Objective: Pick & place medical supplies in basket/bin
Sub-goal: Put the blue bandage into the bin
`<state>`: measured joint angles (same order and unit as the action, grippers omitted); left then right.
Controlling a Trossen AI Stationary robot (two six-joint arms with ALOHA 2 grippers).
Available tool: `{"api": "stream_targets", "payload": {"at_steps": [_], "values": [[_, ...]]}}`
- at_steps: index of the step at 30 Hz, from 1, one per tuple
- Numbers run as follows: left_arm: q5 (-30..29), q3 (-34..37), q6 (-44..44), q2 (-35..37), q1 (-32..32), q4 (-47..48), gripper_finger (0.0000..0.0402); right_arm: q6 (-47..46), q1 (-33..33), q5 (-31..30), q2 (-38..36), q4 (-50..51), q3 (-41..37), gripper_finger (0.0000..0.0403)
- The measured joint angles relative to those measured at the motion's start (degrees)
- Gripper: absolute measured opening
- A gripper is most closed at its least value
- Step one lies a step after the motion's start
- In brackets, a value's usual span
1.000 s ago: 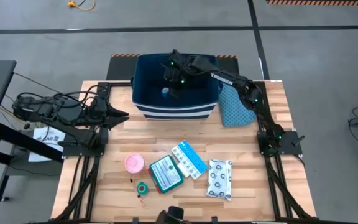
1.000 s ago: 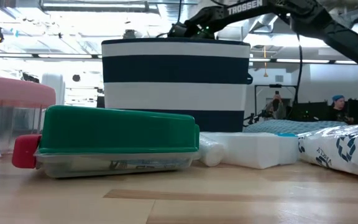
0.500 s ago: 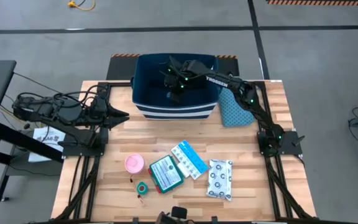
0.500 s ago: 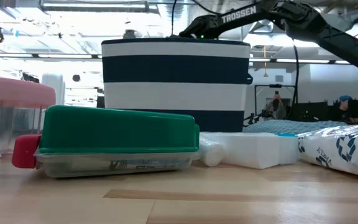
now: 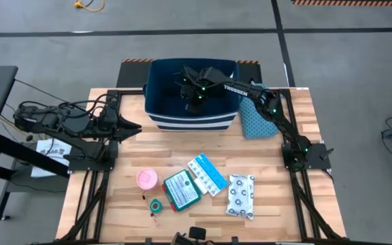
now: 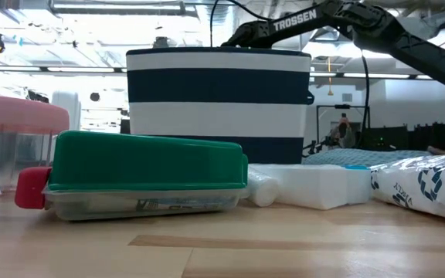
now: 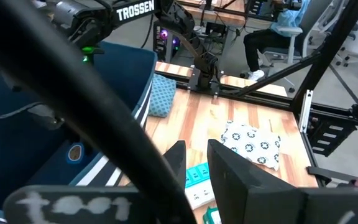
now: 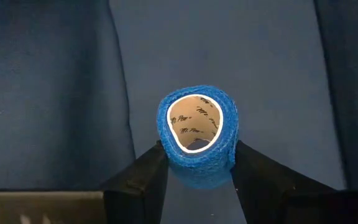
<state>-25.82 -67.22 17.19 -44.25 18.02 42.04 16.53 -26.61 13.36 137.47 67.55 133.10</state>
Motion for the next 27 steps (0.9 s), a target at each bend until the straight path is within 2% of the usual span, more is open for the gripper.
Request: {"api": "stream_targets", "payload": {"at_steps": [18,27], "values": [[0.00,0.00,-0.05,0.00,0.00,0.02,0.0056,0.02,-0.02,-1.01,-0.02,0.11,0.00,0.0158],[0.00,0.00,-0.11,0.00,0.00,0.04,0.0056,0.06,-0.02,-1.66,-0.06,-0.26,0.00,0.0221]]}}
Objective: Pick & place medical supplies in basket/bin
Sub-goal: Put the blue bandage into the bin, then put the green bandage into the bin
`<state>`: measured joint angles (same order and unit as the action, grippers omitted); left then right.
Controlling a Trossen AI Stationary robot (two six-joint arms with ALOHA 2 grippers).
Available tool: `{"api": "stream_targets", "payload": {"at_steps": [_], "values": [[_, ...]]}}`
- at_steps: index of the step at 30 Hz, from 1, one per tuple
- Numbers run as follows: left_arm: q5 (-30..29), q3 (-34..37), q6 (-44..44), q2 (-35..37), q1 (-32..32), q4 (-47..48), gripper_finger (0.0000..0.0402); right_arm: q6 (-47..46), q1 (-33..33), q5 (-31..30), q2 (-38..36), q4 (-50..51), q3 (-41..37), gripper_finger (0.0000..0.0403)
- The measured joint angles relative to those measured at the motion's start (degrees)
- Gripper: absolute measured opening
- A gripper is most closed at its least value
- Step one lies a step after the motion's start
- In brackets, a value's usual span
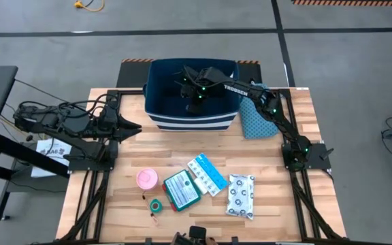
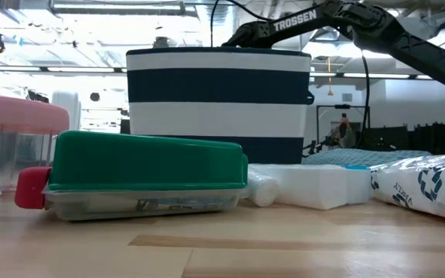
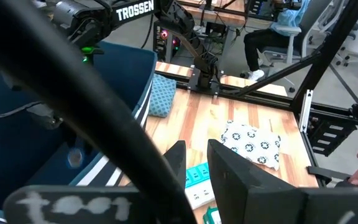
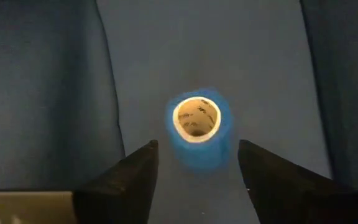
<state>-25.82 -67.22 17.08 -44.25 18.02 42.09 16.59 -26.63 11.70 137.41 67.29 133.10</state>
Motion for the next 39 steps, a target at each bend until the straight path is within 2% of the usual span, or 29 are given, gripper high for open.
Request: {"api": "stream_targets", "payload": {"at_steps": [6,39], "values": [[0.00,0.00,-0.13,0.00,0.00,0.00,0.0056,0.09,0.00,0.00,-0.03,0.00,0.00,0.0245],[0.61,0.00,-0.20,0.00,0.02,0.02,0.0056,-0.01,0.00,-0.02,-0.05,0.25,0.00,0.0244]]}}
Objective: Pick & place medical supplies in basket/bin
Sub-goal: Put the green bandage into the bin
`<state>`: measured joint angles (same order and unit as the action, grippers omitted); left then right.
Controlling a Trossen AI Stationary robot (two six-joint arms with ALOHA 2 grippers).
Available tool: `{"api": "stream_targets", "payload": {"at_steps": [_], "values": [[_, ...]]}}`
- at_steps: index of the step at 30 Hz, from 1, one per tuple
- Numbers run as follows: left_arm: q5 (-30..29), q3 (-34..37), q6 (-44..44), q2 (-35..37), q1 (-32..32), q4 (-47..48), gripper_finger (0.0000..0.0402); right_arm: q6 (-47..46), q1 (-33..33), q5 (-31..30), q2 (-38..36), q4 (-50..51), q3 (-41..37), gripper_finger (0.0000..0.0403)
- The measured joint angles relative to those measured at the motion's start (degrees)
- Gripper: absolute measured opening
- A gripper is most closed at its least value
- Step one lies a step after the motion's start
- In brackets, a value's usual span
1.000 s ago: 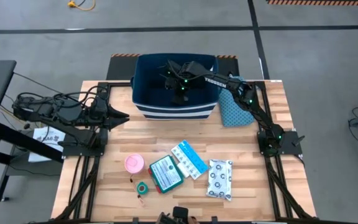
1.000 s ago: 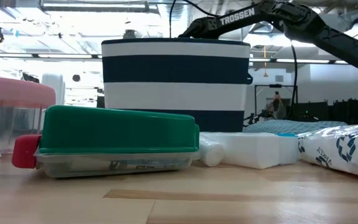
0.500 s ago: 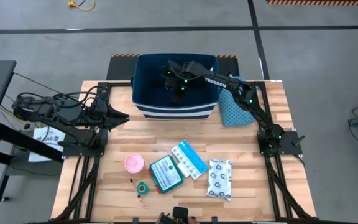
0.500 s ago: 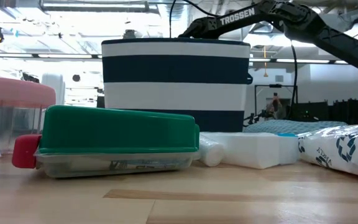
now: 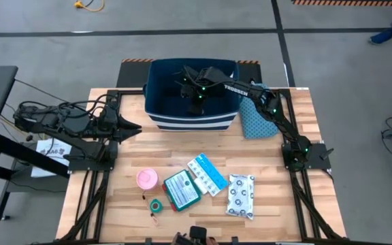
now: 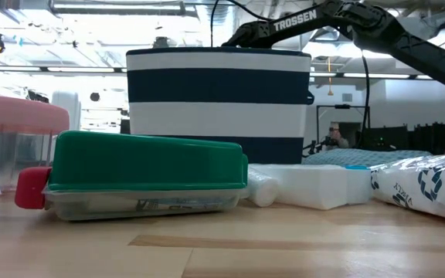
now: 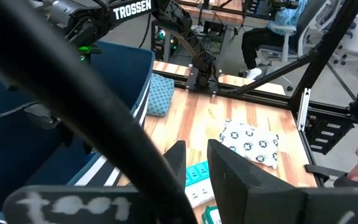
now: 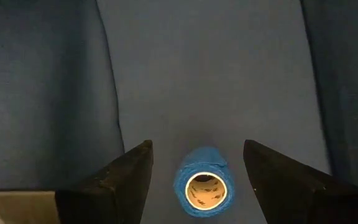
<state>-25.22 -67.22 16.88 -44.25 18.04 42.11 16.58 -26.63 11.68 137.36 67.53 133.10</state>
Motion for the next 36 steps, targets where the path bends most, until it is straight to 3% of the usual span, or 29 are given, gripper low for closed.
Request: {"api": "stream_targets", "payload": {"at_steps": [17,36], "values": [[0.75,-0.02,0.00,0.00,-0.01,0.02,0.0056,0.14,1.09,-0.37,-3.53,1.50,1.83,0.0261],[0.86,-0.02,-0.44,0.00,0.00,0.02,0.0056,0.14,2.25,-2.95,-24.19,-0.46,1.92,0.0261]]}}
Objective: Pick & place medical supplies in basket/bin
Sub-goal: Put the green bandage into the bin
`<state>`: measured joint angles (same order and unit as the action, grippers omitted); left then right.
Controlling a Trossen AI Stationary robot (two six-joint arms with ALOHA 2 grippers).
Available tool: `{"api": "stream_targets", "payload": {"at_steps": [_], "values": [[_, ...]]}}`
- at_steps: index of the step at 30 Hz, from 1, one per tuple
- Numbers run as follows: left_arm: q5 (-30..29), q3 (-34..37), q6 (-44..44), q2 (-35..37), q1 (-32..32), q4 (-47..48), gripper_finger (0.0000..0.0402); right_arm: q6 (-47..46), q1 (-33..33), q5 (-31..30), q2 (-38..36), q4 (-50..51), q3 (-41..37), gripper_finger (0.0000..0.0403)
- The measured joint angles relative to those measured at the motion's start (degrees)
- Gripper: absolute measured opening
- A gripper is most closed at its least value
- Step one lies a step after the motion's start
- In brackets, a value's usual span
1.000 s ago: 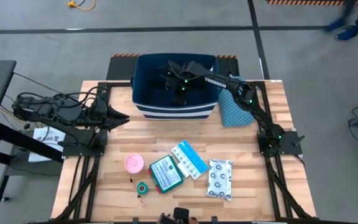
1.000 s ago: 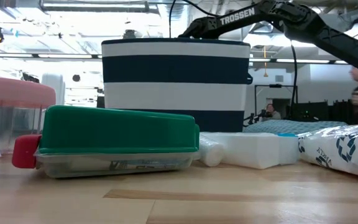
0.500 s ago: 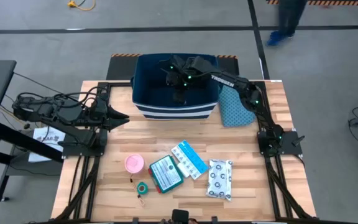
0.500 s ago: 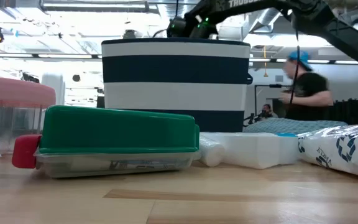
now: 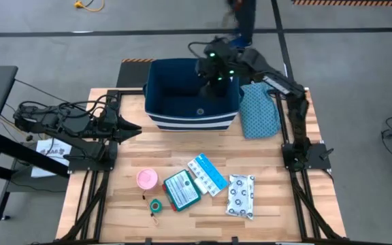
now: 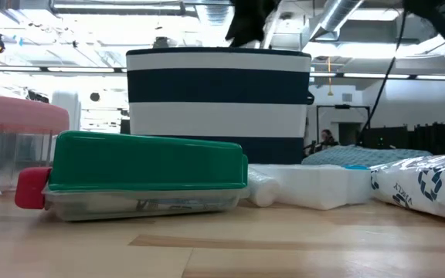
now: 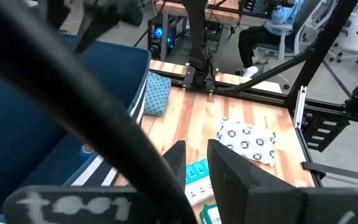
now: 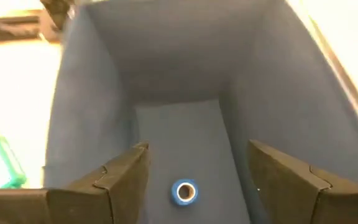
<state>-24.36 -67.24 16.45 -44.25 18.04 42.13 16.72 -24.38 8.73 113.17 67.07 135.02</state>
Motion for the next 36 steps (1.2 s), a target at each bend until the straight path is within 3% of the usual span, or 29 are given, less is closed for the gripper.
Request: {"api": "stream_targets", "payload": {"at_steps": [9,17,26,36], "values": [[0.04,0.00,-1.57,0.03,0.00,0.00,0.0056,0.25,4.57,0.36,-9.60,3.20,0.00,0.0260],[1.03,0.00,-3.02,0.08,-0.02,-0.02,0.0056,0.25,13.87,0.35,-12.99,4.92,0.00,0.0260],[7.78,-0.02,-3.87,0.44,0.00,1.06,0.0056,-0.20,24.90,0.12,-6.49,2.89,-0.02,0.0260],[10.73,-0.02,-3.87,0.52,0.00,5.42,0.0056,-1.31,30.92,-2.45,5.17,-3.53,-0.08,0.0260]]}}
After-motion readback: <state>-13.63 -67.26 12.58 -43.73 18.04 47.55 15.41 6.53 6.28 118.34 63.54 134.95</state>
